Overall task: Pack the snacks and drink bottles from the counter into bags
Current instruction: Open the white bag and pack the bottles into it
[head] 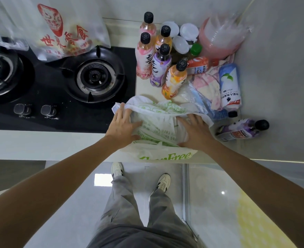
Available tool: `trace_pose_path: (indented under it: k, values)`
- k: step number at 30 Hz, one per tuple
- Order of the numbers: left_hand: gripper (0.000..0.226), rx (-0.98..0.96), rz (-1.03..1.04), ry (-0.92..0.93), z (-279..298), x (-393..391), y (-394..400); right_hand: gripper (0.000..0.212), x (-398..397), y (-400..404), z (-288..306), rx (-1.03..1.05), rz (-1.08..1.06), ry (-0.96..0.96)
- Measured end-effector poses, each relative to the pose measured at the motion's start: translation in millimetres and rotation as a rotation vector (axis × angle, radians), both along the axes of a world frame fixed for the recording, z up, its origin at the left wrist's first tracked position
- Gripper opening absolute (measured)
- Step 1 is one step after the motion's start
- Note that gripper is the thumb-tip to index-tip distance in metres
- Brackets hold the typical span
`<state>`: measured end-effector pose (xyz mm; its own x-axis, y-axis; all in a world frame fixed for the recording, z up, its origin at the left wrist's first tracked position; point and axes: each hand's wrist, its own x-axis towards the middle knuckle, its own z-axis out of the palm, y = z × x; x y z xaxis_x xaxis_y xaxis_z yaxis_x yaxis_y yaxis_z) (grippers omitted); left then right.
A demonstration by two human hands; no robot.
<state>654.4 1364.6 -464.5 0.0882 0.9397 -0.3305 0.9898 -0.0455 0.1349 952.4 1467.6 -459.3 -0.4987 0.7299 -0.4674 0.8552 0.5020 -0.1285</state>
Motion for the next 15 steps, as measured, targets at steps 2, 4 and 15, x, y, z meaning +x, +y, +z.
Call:
trace_pose_path:
  k: [2,4,15]
  values:
    - [0.049,0.012,-0.013,-0.004,1,1,0,0.125,-1,-1,1,-0.001,-0.006,-0.046]
    - [0.044,0.019,-0.023,0.018,0,3,-2,0.13,-2,-2,1,-0.003,-0.008,-0.082]
    - [0.073,0.068,-0.071,0.165,-13,11,-11,0.14,-4,-10,0,0.079,-0.031,-0.148]
